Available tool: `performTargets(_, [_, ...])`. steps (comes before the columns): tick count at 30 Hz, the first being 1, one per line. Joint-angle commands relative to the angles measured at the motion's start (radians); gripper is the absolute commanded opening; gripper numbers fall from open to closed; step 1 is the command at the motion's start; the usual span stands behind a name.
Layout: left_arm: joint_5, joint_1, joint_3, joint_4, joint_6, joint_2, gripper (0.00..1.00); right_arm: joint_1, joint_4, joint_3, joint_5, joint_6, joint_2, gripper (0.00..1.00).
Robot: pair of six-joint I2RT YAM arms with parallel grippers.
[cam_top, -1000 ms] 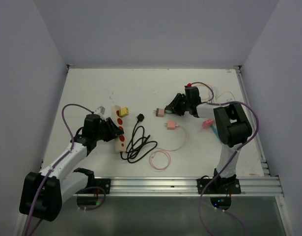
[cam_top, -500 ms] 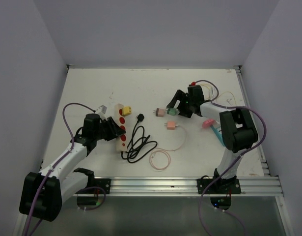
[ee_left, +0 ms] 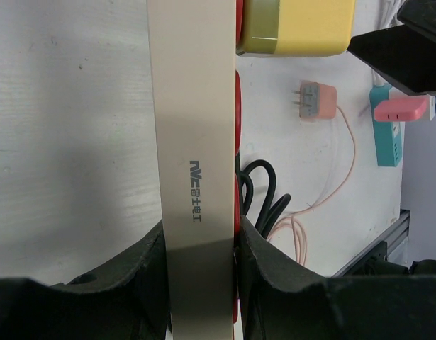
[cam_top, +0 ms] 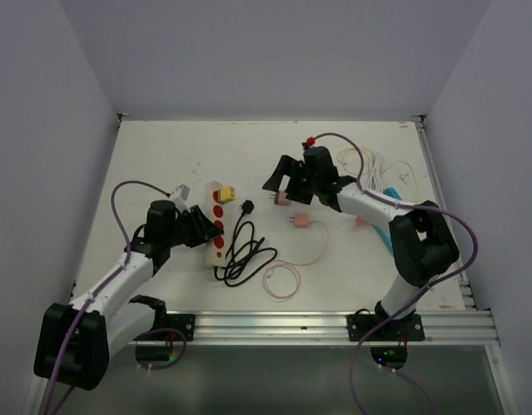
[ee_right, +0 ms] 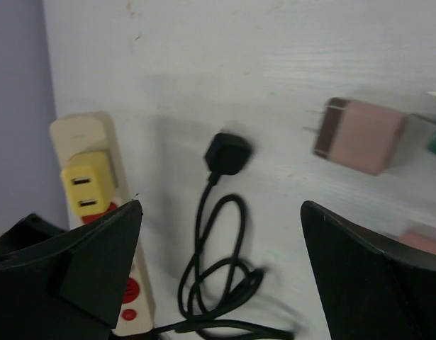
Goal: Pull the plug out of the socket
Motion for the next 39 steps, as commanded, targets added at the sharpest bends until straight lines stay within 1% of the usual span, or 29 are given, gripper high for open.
performTargets(1, [0.042, 0.003, -0.001, 0.121, 0.023, -0.031, 0.0, 0.088, 0.145, 0.067, -0.078, 0.091, 0.001, 0.98])
performTargets(2, [0.042, 0.001, -0.003, 0.121, 0.023, -0.031, 0.0, 0.123, 0.163, 0.075, -0.079, 0.103, 0.007, 0.98])
performTargets(3, [0.043, 0.003, -0.003, 0.122, 0.023, -0.031, 0.0, 0.139, 0.197, 0.09, -0.079, 0.114, 0.021, 0.98])
performTargets(6, [0.045, 0.003, -0.006, 0.122, 0.023, -0.031, 0.0, 0.188, 0.228, 0.138, -0.092, 0.12, 0.052, 0.98])
performTargets(11, [0.06, 0.0, -0.007, 0.131, 0.024, -0.036, 0.0, 0.232, 0.204, 0.205, -0.086, 0.114, 0.128, 0.97])
performTargets(17, [0.071, -0.002, -0.01, 0.133, 0.035, -0.052, 0.0, 0.255, 0.156, 0.264, -0.093, 0.108, 0.204, 0.92])
performTargets(19, [0.076, -0.003, -0.012, 0.133, 0.038, -0.054, 0.0, 0.259, 0.156, 0.271, -0.099, 0.104, 0.214, 0.88])
performTargets(20, [0.077, -0.003, -0.012, 0.133, 0.04, -0.055, 0.0, 0.263, 0.158, 0.273, -0.099, 0.104, 0.216, 0.85])
performTargets(21, [0.08, -0.003, -0.012, 0.133, 0.041, -0.055, 0.0, 0.263, 0.161, 0.276, -0.099, 0.103, 0.221, 0.76])
performTargets(23, [0.083, -0.005, -0.015, 0.136, 0.041, -0.052, 0.0, 0.266, 0.161, 0.282, -0.099, 0.101, 0.222, 0.67])
performTargets(24, [0.088, -0.005, -0.016, 0.142, 0.041, -0.052, 0.0, 0.268, 0.156, 0.288, -0.099, 0.1, 0.224, 0.6])
performTargets(26, [0.089, -0.006, -0.018, 0.145, 0.041, -0.051, 0.0, 0.272, 0.145, 0.294, -0.098, 0.095, 0.224, 0.54])
performTargets(27, [0.089, -0.006, -0.016, 0.147, 0.043, -0.048, 0.0, 0.274, 0.144, 0.296, -0.098, 0.091, 0.224, 0.46])
performTargets(29, [0.089, -0.008, -0.015, 0.147, 0.043, -0.046, 0.0, 0.279, 0.138, 0.291, -0.092, 0.088, 0.218, 0.38])
performTargets(30, [0.089, -0.008, -0.012, 0.148, 0.044, -0.045, 0.0, 0.282, 0.136, 0.287, -0.092, 0.085, 0.214, 0.3])
performTargets(32, [0.092, -0.008, -0.009, 0.147, 0.046, -0.037, 0.0, 0.288, 0.133, 0.282, -0.09, 0.081, 0.208, 0.21])
performTargets(33, [0.094, -0.008, -0.004, 0.147, 0.047, -0.034, 0.04, 0.289, 0.133, 0.276, -0.09, 0.081, 0.207, 0.12])
performTargets(34, [0.095, -0.008, -0.001, 0.148, 0.047, -0.026, 0.08, 0.294, 0.131, 0.274, -0.09, 0.081, 0.204, 0.09])
performTargets(35, [0.099, -0.008, 0.0, 0.148, 0.047, -0.023, 0.18, 0.297, 0.128, 0.271, -0.092, 0.081, 0.202, 0.05])
performTargets(36, [0.103, -0.008, 0.003, 0.156, 0.047, -0.02, 0.23, 0.298, 0.124, 0.267, -0.09, 0.081, 0.199, 0.0])
performTargets(37, [0.111, -0.008, 0.005, 0.158, 0.044, -0.014, 0.34, 0.306, 0.122, 0.264, -0.089, 0.08, 0.193, 0.0])
performTargets(39, [0.112, -0.008, 0.007, 0.173, 0.035, -0.011, 0.43, 0.312, 0.121, 0.255, -0.087, 0.083, 0.187, 0.0])
